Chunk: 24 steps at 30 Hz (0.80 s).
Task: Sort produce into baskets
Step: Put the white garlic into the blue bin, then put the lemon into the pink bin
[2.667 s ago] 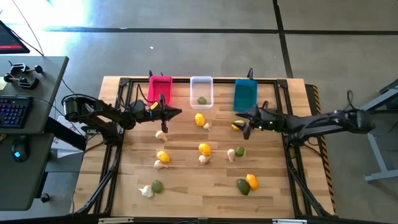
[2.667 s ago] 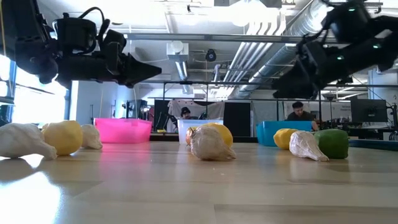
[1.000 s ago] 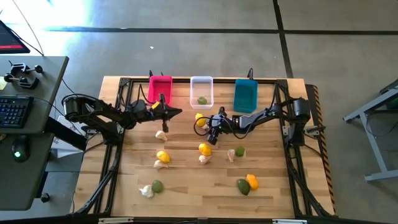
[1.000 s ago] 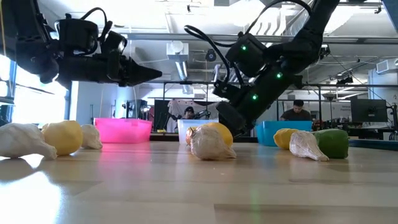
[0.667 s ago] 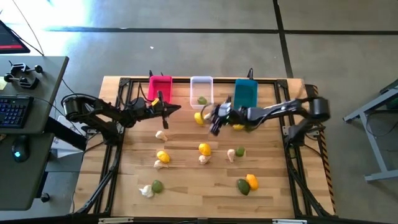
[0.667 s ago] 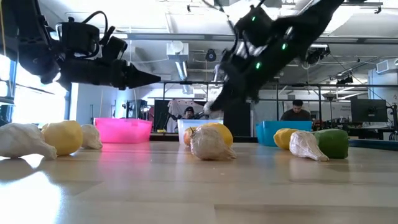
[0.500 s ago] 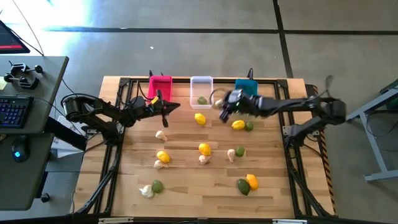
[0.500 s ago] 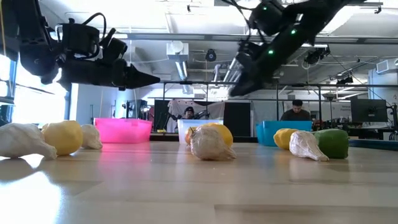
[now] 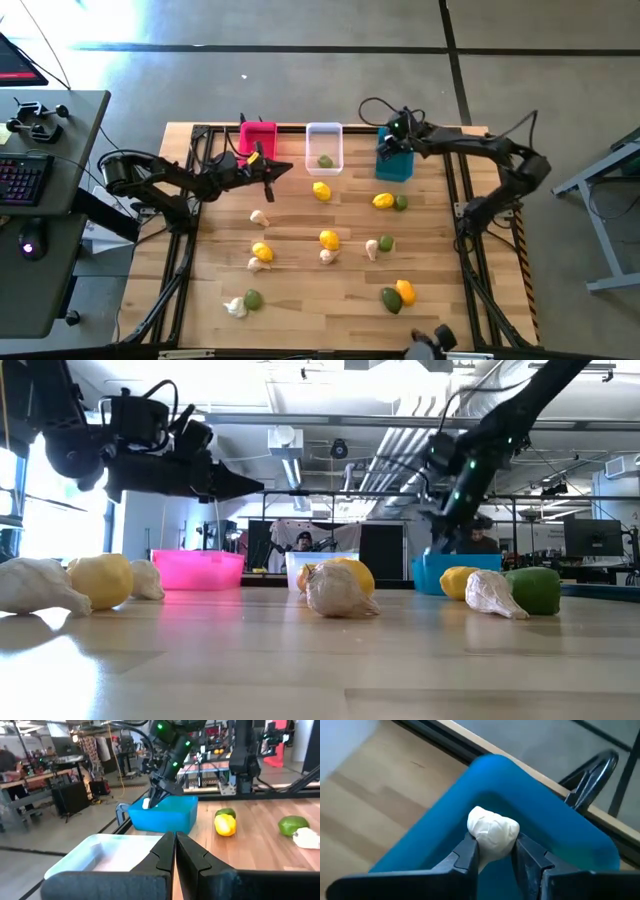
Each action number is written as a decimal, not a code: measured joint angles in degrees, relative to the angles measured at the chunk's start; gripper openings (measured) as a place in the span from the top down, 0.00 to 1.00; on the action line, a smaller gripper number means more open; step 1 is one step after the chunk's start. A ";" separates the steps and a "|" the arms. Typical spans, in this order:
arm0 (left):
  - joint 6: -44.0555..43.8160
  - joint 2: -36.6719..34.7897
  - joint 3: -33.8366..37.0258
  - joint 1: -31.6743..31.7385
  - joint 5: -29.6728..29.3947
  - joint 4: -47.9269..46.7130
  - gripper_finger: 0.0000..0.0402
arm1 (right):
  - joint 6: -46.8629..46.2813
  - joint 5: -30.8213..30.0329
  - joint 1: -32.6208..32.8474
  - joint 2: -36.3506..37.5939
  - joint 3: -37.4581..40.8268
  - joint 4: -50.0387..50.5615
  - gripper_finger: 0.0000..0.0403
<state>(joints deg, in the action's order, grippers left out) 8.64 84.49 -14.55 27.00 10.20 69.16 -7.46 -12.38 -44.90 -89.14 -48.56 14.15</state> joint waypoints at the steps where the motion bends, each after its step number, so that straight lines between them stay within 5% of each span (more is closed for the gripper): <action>1: 0.01 0.00 -0.25 0.00 -0.28 -0.59 1.00 | 0.01 1.17 -0.83 -0.99 0.00 -0.57 0.80; 12: 0.60 0.00 -2.29 0.00 -0.46 -8.21 1.00 | -0.47 3.86 -3.61 -8.00 -0.09 -2.75 0.70; 24: 0.55 0.00 -2.29 0.00 -0.49 -11.34 1.00 | 1.36 0.50 -0.74 -3.92 -0.13 -1.00 0.47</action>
<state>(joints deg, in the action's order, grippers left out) 9.19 84.49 -16.84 27.00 9.72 57.82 -6.11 -11.88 -45.63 -93.06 -48.69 13.15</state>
